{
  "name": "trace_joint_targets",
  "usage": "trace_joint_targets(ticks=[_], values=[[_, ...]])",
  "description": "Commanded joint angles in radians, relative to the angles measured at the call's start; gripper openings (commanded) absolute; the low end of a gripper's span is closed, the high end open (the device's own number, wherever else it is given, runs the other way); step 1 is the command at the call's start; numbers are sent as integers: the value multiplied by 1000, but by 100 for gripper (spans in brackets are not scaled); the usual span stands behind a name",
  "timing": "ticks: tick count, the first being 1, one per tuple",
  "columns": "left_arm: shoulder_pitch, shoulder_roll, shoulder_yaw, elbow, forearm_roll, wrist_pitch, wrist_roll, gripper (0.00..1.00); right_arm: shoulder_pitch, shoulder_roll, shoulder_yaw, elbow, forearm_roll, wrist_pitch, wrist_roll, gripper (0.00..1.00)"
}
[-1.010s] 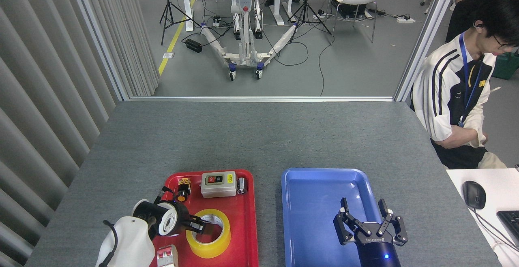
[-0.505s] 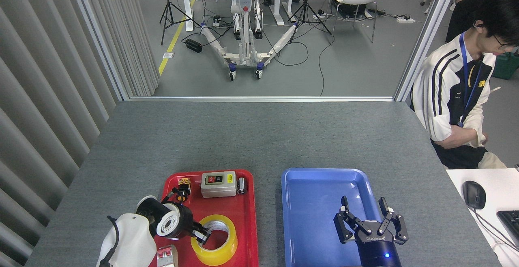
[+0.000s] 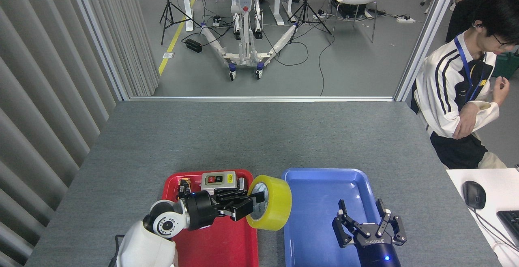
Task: Place and move tape with both arms
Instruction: 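Lift the tape roll with the left gripper toward the right gripper, then grasp the tape roll with the right gripper and release the left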
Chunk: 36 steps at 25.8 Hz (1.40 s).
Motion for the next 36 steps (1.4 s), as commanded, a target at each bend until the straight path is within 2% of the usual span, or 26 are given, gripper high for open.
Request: trace_joint_targets(ticks=[1, 3, 6, 10, 17, 21, 24, 29, 32, 33, 34, 36], values=[[33, -41, 2, 17, 18, -11, 59, 0, 30, -26, 22, -38, 0, -112, -7, 99], [37, -47, 1, 20, 21, -11, 59, 0, 59, -77, 41, -82, -1, -223, -27, 99], [37, -58, -1, 28, 21, -11, 59, 0, 111, -130, 61, -159, -3, -405, -155, 99], [41, -61, -4, 28, 25, -11, 59, 0, 142, -136, 65, -184, -1, -586, -185, 99], [57, -61, -38, 36, 37, -11, 59, 0, 125, -140, 133, -167, 5, -591, -184, 99], [64, -61, -61, 33, 52, -11, 60, 0, 94, -138, 196, -148, 6, -551, -181, 94], [79, -61, -94, 25, 72, -11, 60, 0, 101, -138, 205, -147, 8, -545, -179, 81], [82, -64, -98, 25, 72, -11, 60, 0, 114, -138, 211, -147, 22, -548, -178, 39], [82, -64, -101, 23, 72, -11, 60, 1, 127, -138, 213, -147, 31, -548, -178, 27], [82, -64, -105, 23, 72, -11, 63, 9, 131, -138, 213, -147, 35, -548, -178, 23], [82, -66, -105, 23, 72, -11, 65, 21, 131, -138, 213, -147, 37, -548, -178, 20], [80, -67, -101, 25, 74, -11, 80, 66, 133, -140, 213, -147, 39, -548, -178, 15]])
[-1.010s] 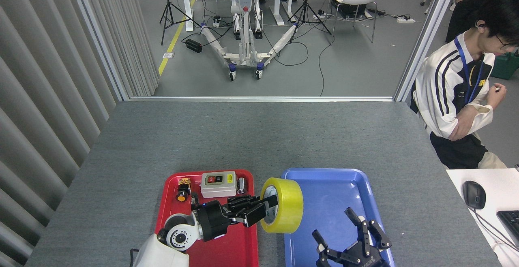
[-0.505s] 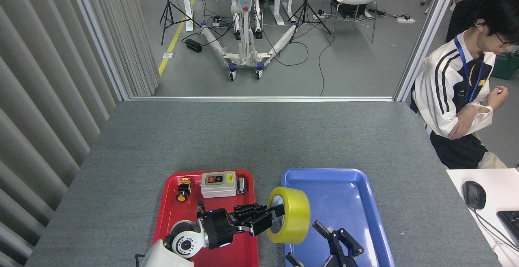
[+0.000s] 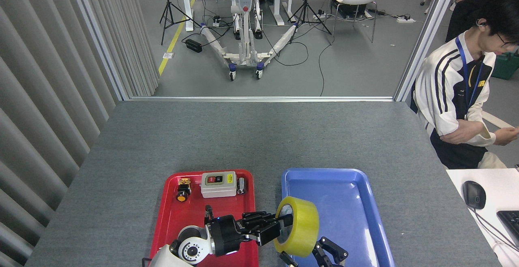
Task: Place and move tape with both arms
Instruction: 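Grasp the tape roll with the right gripper and release the left, then carry the tape roll with the right gripper across the blue tray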
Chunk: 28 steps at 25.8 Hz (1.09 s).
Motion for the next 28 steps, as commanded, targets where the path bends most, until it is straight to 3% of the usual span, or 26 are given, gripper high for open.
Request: trace_joint_targets(ticks=[1, 2, 9, 11, 14, 16, 18, 20, 23, 24, 28], values=[[-3, -2, 7, -1, 2, 3, 42, 87, 8, -2, -2, 1, 6, 4, 1, 14], [-3, 0, 10, -1, 6, 3, 65, 100, 9, -2, -2, -1, 6, 4, 1, 13], [0, 12, 45, 7, 178, 3, 114, 100, 20, -3, -21, -12, 7, 21, 1, 7], [8, 18, 45, -1, 178, 12, 129, 99, 20, -5, -49, -13, 15, 50, 1, 7], [28, 63, 50, -10, 129, 124, 244, 99, 17, -25, -100, -13, 16, 55, 1, 10], [38, 107, 63, -27, 9, 136, 371, 99, 17, -46, -161, -15, 15, 52, 22, 12], [74, 135, 88, -65, -172, 156, 534, 96, 16, -57, -216, -18, 6, 69, 126, 11], [115, 152, 88, -135, -388, 256, 667, 98, 0, -77, -239, -18, 4, 79, 277, 3], [196, 161, 85, -228, -698, 414, 809, 99, -29, -88, -258, -27, 1, 95, 564, 0], [215, 155, 85, -237, -753, 435, 849, 99, -44, -89, -258, -29, 1, 98, 631, 0], [228, 159, 89, -234, -762, 443, 884, 99, -113, -89, -253, -16, -2, 132, 751, 0]])
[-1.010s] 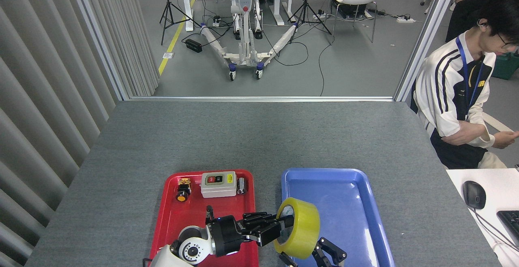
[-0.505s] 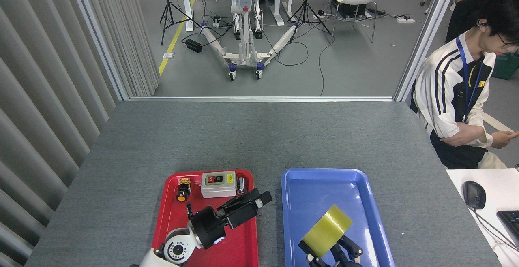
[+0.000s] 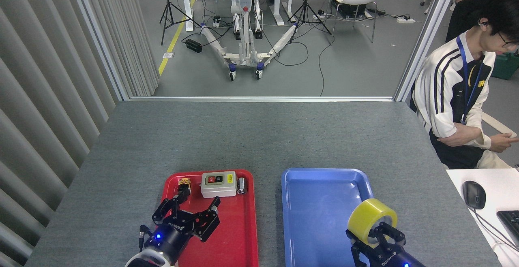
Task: Place and move tape with both arms
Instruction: 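Carry the tape roll with the right gripper across the blue tray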
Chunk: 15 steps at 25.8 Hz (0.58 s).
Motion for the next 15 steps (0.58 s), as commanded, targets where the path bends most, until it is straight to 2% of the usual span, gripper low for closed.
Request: trace_joint_targets(ticks=[1, 4, 6, 9, 12, 14, 15], values=[[19, 6, 2, -12, -55, 28, 42, 99, -66, -2, 1, 11, -2, 35, 140, 0], [21, 6, 2, -10, -55, 28, 45, 99, -123, 9, 24, 32, -1, 48, 294, 0], [21, 6, 2, -10, -55, 26, 48, 99, -172, 15, 80, 52, -2, 49, 392, 0], [21, 6, 2, -10, -55, 28, 53, 99, -207, 22, 126, 69, -5, 52, 469, 13], [33, 7, 3, -15, -56, 25, 57, 99, -204, 32, 129, 70, -35, 55, 479, 38], [38, 7, 3, -27, -56, 22, 68, 99, -200, 30, 129, 72, -39, 64, 478, 75], [38, 9, 3, -29, -55, 22, 83, 99, -198, 32, 130, 72, -39, 77, 478, 90]])
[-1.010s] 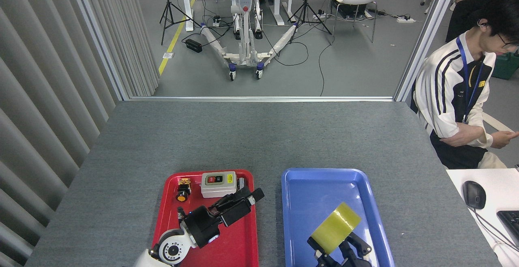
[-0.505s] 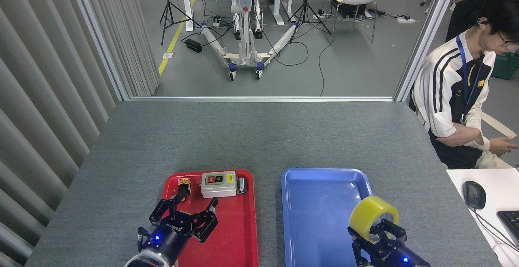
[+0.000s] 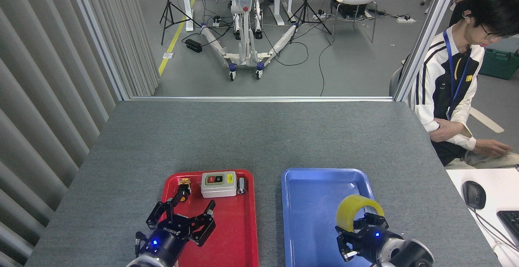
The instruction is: Place and move tape with both arms
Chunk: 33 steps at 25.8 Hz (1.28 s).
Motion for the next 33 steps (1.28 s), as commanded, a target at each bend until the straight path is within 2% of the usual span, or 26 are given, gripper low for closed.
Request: trace_joint_targets(ticks=[1, 6, 14, 17, 19, 20, 22, 24, 27, 30, 33], values=[[5, 0, 0, -7, 1, -5, 38, 99, 5, 6, 7, 3, -9, 31, 9, 95], [8, -2, 2, -6, 1, -3, 121, 99, 14, 34, 39, 3, -7, 152, -2, 98], [-4, 0, 9, -1, 1, 14, 116, 99, 44, 37, 30, -7, -24, 164, -40, 99], [-9, 0, 11, -1, -1, 14, 110, 99, 84, 37, -19, -16, -64, 172, -188, 99], [-8, 1, 14, -3, -1, 20, 109, 99, 121, 50, -74, -30, -95, 189, -355, 99], [-6, 1, 16, -4, -1, 20, 107, 99, 140, 77, -91, -30, -99, 203, -467, 99], [-3, 1, 19, -7, -1, 21, 109, 99, 163, 116, -103, -30, -93, 261, -657, 99], [-1, 1, 19, -9, -2, 24, 113, 99, 179, 138, -102, -25, -61, 336, -789, 99], [-3, 1, 19, -7, -12, 72, 124, 99, 186, 176, -97, -19, -15, 437, -852, 99], [2, 9, 20, -1, -12, 162, 120, 99, 187, 185, -96, -13, -15, 465, -852, 99], [8, 53, 31, 13, -4, 219, 118, 99, 187, 185, -96, -13, -15, 465, -852, 99]])
